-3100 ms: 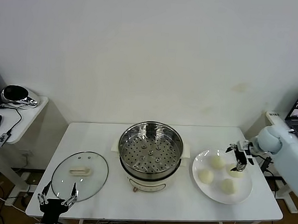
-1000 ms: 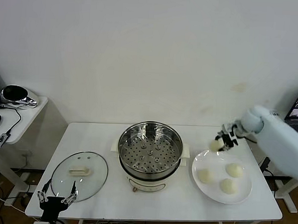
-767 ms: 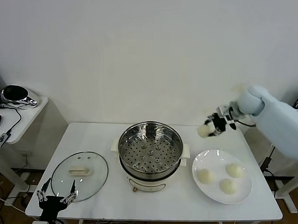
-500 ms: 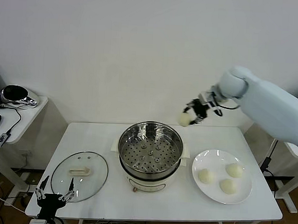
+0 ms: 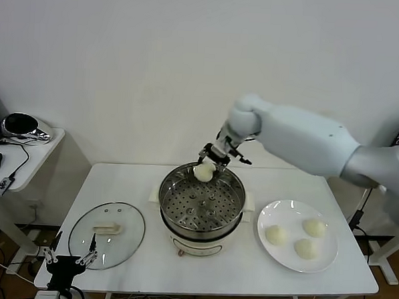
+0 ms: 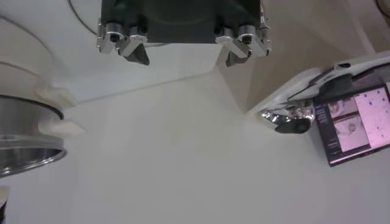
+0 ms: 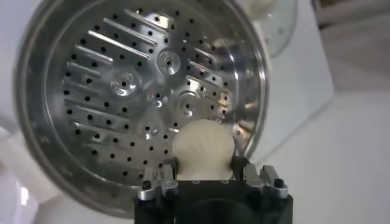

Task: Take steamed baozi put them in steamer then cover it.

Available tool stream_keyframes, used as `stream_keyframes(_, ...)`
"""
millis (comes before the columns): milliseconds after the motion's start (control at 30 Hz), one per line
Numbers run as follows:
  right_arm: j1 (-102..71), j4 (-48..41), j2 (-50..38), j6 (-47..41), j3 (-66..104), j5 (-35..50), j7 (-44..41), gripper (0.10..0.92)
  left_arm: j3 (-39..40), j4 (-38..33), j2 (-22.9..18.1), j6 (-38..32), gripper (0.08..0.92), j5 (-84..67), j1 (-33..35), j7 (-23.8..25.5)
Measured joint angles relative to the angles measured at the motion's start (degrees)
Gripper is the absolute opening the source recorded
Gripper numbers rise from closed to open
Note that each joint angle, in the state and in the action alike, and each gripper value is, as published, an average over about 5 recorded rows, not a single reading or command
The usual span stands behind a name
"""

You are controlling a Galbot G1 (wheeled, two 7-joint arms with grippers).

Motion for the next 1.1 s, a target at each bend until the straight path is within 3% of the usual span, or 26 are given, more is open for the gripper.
stream_keyframes(267, -1.6, -2.6, 2.5, 4.5, -1.2, -5.0, 1.7, 0.573, 0.1, 0.1, -0.1, 0.0, 0.823, 0.0, -0.3, 0.0)
stream_keyframes(700, -2.0, -4.6, 3.9, 7.0, -1.3, -7.6, 3.4, 0.814, 0.7, -0.8, -0.9, 0.2, 0.823, 0.1, -0.4, -0.1)
stream_keyframes(867, 1.2, -0.6, 0.8, 1.6, -2.1, -1.7, 1.3, 0.822, 0.4, -1.4, -0.8, 0.4, 0.823, 0.0, -0.2, -0.1)
stream_keyframes(1100, 6.8, 10.5, -9.7, -15.5, -3.3, 8.6, -1.4, 0.823, 0.5, -1.7, -0.3, 0.6, 0.823, 0.0, -0.4, -0.1)
